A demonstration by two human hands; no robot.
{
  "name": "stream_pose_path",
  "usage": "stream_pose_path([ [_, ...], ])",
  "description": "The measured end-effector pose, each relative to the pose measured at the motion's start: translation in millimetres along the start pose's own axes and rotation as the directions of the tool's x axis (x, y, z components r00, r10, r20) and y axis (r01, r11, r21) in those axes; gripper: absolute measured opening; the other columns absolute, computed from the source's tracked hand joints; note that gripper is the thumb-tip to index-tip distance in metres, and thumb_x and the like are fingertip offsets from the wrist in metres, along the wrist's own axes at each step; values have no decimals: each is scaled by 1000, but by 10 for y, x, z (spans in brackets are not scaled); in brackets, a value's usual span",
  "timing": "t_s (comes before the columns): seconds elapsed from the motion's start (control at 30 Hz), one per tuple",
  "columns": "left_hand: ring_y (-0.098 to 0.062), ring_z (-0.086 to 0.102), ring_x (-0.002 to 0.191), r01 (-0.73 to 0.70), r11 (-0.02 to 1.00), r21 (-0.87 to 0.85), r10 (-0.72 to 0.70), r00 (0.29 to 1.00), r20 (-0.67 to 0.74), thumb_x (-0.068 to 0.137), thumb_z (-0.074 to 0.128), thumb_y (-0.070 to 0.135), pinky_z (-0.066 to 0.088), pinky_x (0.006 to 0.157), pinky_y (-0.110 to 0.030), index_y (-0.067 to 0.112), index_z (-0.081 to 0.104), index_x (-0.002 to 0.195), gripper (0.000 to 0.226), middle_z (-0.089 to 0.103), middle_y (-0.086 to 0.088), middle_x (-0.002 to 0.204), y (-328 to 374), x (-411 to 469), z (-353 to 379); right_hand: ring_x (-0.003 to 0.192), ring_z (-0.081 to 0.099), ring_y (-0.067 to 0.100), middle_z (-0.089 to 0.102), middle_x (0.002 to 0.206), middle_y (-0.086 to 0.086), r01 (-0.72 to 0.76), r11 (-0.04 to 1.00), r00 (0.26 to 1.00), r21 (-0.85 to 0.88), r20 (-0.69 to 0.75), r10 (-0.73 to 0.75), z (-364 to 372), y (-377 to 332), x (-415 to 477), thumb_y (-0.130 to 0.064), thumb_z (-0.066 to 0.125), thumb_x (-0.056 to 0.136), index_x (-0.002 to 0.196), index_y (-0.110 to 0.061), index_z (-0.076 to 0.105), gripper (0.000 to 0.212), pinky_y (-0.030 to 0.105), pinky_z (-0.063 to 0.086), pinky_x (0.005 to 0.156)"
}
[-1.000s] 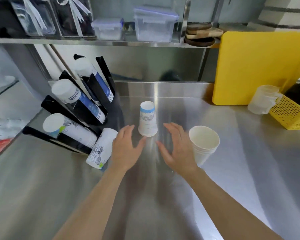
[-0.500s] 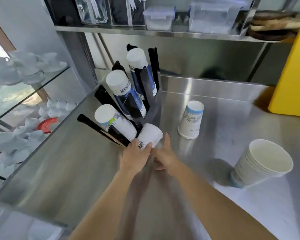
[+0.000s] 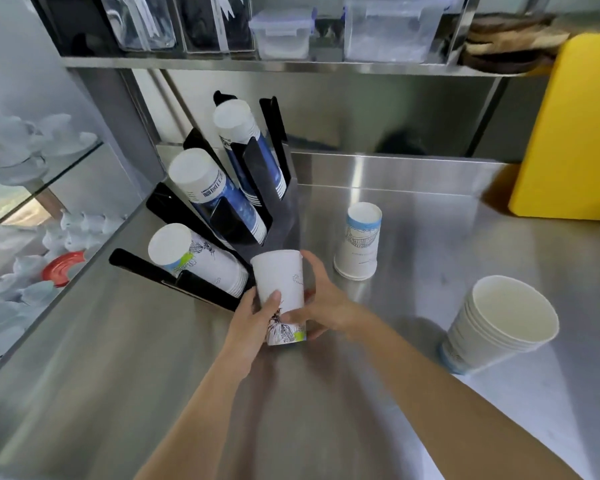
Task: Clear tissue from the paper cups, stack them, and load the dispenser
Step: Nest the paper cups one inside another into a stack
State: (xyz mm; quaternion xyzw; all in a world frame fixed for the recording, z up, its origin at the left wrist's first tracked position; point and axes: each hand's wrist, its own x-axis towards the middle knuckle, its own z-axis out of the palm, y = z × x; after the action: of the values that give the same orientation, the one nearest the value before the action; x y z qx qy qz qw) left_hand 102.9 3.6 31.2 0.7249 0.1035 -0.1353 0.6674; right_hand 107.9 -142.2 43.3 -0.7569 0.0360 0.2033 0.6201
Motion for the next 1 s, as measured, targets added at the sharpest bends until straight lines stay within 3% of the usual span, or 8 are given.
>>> stream_pose_path([
  [0.2,-24,63,103,-312,948,-66,319,937,142,83,66,14,51,91,-46,20,49,122,43,66,-9,112,724,-159,364,92,57,7,45,119,-9,309,923,912,-228,-203,-355,-504,-593,-612,-11,81,65,136,-52,-3,118,9,51,58],
  [0.37,-5,65,90,-517,846,-128,530,791,307,69,77,16,55,74,-22,24,45,118,59,63,5,103,1218,-398,937,97,60,9,47,122,-7,356,827,742,-436,-406,-533,-952,-839,-1295,-17,83,64,132,-57,-3,117,28,56,78],
  [0.47,2,64,88,-565,810,-154,573,710,410,59,77,30,52,70,-16,21,44,125,74,60,9,106,1342,-600,1291,92,57,-3,39,125,-10,341,781,640,-523,-479,-601,-1145,-759,-1705,-18,81,66,120,-65,-6,113,16,54,72],
  [0.53,8,62,87,-591,789,-167,590,654,473,64,75,25,50,68,-12,28,43,121,65,59,14,103,1354,-719,1504,87,54,-8,39,123,-7,299,760,573,-577,-528,-627,-1251,-636,-1919,-18,81,67,116,-70,-9,115,17,54,69],
  [0.63,0,64,91,-597,783,-177,581,600,550,66,73,25,53,71,-17,47,41,108,57,59,13,103,1272,-819,1764,88,56,4,41,120,-5,213,762,513,-611,-594,-620,-1350,-422,-2126,-21,82,67,121,-65,-10,116,31,54,79],
  [0.8,-9,56,111,-585,804,-102,510,591,625,71,75,24,47,89,-21,44,38,112,59,56,8,117,984,-853,1974,88,53,1,41,127,-1,114,789,525,-603,-638,-563,-1400,-68,-2227,-26,78,71,125,-58,-6,105,8,46,71],
  [0.9,-4,42,117,-638,765,81,462,633,621,76,74,23,34,88,-8,24,36,130,66,45,10,126,789,-803,1988,108,50,11,38,141,4,33,809,589,-587,-642,-491,-1391,173,-2187,-39,70,77,130,-55,-3,92,22,45,83],
  [1.0,-1,34,116,-687,691,228,394,621,678,74,74,33,28,82,3,21,34,135,74,37,11,127,592,-710,1940,118,47,22,35,141,4,-143,727,663,-672,-610,-434,-1403,481,-2109,-51,60,81,143,-32,6,85,40,43,94],
])
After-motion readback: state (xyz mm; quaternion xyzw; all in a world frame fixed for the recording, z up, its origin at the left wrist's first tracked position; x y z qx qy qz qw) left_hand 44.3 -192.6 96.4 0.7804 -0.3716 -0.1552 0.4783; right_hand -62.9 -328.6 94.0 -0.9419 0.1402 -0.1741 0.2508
